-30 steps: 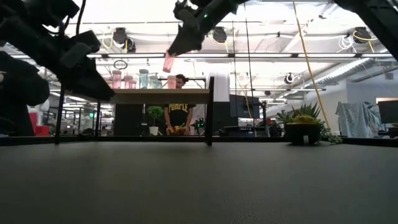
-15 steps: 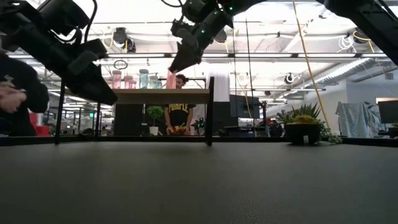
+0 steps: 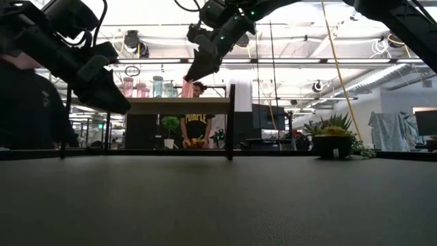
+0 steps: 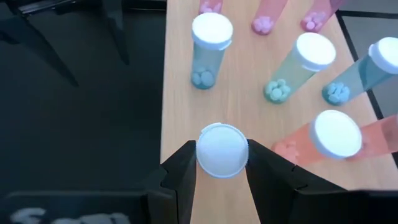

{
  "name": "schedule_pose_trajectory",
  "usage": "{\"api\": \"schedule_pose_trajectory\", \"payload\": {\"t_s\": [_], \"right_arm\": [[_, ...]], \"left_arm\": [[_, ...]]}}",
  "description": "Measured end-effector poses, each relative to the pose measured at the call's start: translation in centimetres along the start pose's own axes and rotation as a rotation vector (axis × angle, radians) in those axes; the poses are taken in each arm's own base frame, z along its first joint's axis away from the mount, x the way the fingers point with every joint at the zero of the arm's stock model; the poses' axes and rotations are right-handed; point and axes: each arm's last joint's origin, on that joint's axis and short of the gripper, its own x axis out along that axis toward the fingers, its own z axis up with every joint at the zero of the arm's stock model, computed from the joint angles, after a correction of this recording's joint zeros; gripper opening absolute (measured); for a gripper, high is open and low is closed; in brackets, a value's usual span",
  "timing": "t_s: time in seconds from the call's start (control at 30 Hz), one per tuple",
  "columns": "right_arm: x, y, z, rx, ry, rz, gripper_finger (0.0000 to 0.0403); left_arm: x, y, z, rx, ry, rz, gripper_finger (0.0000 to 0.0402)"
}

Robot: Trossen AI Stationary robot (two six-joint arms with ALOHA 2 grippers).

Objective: Pick and place medicine bottles onto shelf by color
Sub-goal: Put the orange medicine bottle aligned with the other orange medicine bottle on the shelf, then return to Home Position

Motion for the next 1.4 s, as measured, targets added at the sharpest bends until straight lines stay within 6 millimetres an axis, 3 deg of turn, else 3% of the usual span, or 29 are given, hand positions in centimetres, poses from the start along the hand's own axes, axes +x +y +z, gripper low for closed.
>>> {"api": "schedule_pose_trajectory", "payload": {"t_s": [1.1,1.4], "right_arm": [[-0.1,-0.7,0.0,0.031,-0.04,0.026,0.0146],[-1.9,-0.5,0.7,0.046,-0.067,0.018,0.0146]], "left_arm": [[0.0,0.0,0.1,-0.029,-0.004,-0.001,0.0285],[0.0,-0.2,0.3,-0.038,-0.016,-0.049,0.0285]]}}
